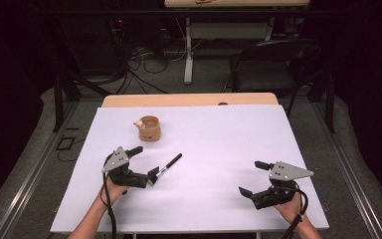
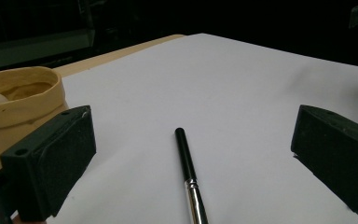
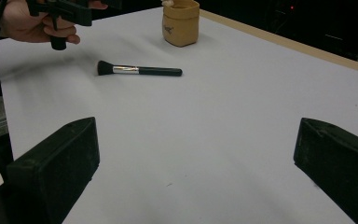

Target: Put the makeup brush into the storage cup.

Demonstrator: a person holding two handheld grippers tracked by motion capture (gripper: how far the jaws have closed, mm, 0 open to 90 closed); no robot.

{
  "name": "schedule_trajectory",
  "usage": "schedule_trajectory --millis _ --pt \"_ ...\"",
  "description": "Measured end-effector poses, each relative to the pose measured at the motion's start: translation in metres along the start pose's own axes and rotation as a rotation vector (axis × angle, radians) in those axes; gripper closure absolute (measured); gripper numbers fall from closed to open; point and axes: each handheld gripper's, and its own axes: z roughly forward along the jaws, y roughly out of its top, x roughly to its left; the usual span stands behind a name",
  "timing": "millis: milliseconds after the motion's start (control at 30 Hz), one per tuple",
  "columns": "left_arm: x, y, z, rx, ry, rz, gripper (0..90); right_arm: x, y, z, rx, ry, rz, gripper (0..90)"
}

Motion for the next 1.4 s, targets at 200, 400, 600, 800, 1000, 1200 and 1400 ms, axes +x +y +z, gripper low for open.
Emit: schedule_trajectory --millis 200,400,600,800,1000,1200,1400 --pt "0.001 0.002 0.007 -0.001 0.005 -0.001 0.0 0.0 0.0 0.0 0.001 -0.002 0.0 0.0" --pt "0.003 0.003 0.015 0.002 0.01 0.003 0.0 0.0 0.0 0.0 0.003 -0.001 -0.001 0.0" --pt "0.006 0.007 0.022 0.012 0.005 0.003 0.0 0.0 0.0 0.0 0.0 0.001 -0.001 0.0" --pt "0.008 0.014 0.028 0.047 0.005 -0.007 0.0 0.0 0.0 0.0 -0.002 0.004 0.0 0.0" --pt "0.01 0.022 0.032 0.133 0.043 -0.009 1.7 0.0 0.0 0.0 0.0 0.005 -0.001 0.0" --pt "0.014 0.031 0.041 0.343 0.08 -0.084 0.5 0.0 0.0 0.0 0.007 0.003 0.0 0.0" --pt "0.013 0.035 0.046 0.465 0.087 -0.113 0.7 -0.001 0.0 0.001 0.007 0.008 0.002 0.0"
